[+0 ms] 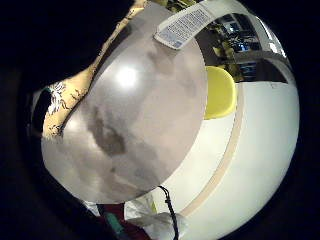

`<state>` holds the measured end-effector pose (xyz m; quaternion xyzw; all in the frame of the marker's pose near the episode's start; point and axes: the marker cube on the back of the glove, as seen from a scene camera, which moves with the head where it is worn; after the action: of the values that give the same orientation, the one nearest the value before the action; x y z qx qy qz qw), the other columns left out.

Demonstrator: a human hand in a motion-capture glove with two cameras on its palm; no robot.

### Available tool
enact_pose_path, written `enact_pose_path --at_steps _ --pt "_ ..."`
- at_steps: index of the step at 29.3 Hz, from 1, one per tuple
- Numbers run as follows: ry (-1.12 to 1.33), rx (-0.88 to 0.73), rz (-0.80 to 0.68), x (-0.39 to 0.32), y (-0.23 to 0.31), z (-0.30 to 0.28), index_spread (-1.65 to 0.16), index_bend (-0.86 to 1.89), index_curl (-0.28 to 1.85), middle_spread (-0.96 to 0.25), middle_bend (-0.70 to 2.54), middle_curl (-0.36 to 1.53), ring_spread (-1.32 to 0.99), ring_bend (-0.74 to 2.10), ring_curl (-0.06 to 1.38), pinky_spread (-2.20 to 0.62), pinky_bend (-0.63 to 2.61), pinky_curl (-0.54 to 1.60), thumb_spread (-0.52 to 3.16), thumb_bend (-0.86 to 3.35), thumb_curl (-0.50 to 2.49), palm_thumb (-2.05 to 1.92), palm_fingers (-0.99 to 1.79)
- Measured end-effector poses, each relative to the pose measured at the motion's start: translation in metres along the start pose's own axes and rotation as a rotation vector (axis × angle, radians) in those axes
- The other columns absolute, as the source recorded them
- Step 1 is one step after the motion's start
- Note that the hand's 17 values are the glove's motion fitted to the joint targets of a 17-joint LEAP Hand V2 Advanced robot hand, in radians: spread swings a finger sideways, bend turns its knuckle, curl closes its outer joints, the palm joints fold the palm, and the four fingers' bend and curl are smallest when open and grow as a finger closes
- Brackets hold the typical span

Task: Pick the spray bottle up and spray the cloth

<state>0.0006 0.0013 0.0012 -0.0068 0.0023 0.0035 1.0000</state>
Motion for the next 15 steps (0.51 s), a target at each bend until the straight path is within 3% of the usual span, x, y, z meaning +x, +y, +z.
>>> enact_pose_path --at_steps 15 --pt "-0.004 -0.011 -0.002 -0.0021 -0.0008 -0.0018 -0.1 0.16 0.25 0.03 0.33 0.25 -0.05 0.37 0.26 -0.05 0.38 0.27 0.61 0.63 0.28 0.97 0.75"
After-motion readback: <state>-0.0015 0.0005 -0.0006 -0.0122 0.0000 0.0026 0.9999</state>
